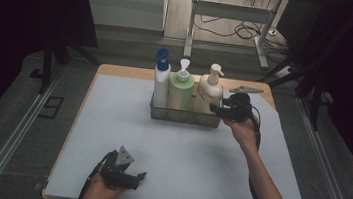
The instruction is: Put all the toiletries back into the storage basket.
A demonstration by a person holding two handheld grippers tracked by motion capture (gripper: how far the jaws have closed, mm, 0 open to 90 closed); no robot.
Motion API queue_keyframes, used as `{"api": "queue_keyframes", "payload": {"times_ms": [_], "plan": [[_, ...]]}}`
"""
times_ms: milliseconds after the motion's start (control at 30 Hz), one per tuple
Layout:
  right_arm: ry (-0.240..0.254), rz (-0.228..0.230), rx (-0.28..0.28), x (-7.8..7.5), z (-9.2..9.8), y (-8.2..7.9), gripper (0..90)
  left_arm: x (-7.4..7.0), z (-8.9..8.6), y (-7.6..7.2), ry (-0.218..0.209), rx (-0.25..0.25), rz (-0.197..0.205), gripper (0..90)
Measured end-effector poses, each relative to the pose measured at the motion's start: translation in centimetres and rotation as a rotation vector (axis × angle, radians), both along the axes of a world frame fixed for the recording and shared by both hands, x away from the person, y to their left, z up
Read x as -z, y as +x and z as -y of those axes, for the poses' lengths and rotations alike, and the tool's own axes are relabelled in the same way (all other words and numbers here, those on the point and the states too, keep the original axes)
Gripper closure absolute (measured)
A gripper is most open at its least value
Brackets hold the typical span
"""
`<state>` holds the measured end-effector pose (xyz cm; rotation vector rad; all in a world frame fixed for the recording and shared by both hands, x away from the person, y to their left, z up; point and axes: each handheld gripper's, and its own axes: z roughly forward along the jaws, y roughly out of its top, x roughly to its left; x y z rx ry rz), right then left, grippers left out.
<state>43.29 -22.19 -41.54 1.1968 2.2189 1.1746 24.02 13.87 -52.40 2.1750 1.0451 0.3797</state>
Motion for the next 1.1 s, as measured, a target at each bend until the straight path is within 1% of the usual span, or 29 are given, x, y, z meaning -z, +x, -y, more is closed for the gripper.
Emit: {"api": "queue_keyframes", "payload": {"times_ms": [100, 167, 267, 333, 367, 400, 433, 533, 600, 667, 800, 1100], "plan": [[-0.021, 0.014, 0.009, -0.3, 0.7, -0.4, 39.9, 0.0, 0.0, 0.0, 0.000, 0.000, 0.000, 12.1], [-0.020, 0.016, 0.016, -0.5, 1.1, -0.5, 42.7, 0.0, 0.0, 0.0, 0.000, 0.000, 0.000, 12.1], [-0.013, 0.007, 0.036, -0.8, 1.9, -0.3, 48.3, 0.0, 0.0, 0.0, 0.000, 0.000, 0.000, 12.1], [-0.019, 0.003, 0.056, -0.7, 2.3, 0.0, 52.6, 0.0, 0.0, 0.0, 0.000, 0.000, 0.000, 12.1], [-0.023, 0.004, 0.057, -0.7, 2.4, 0.1, 53.6, 0.0, 0.0, 0.0, 0.000, 0.000, 0.000, 12.1], [-0.029, 0.008, 0.073, -0.6, 2.6, 0.3, 58.0, 0.0, 0.0, 0.0, 0.000, 0.000, 0.000, 12.1], [-0.038, 0.019, 0.093, -0.5, 2.7, 0.4, 64.8, 0.0, 0.0, 0.0, 0.000, 0.000, 0.000, 12.1], [-0.039, 0.012, 0.097, -0.1, 2.9, 1.1, 76.2, 0.0, 0.0, 0.0, 0.000, 0.000, 0.000, 12.1], [-0.049, 0.006, 0.096, 0.3, 2.9, 1.6, 83.8, 0.0, 0.0, 0.0, 0.000, 0.000, 0.000, 12.1], [-0.048, -0.002, 0.097, 0.6, 2.7, 2.0, 88.5, 0.0, 0.0, 0.0, 0.000, 0.000, 0.000, 12.1], [-0.043, -0.018, 0.090, 1.1, 2.4, 2.9, 89.8, 0.0, 0.0, 0.0, 0.002, 0.001, 0.000, 12.1], [-0.023, -0.038, 0.070, 1.8, 1.4, 4.0, 89.7, 0.0, 0.0, 0.0, 0.002, 0.001, 0.000, 12.1]]}}
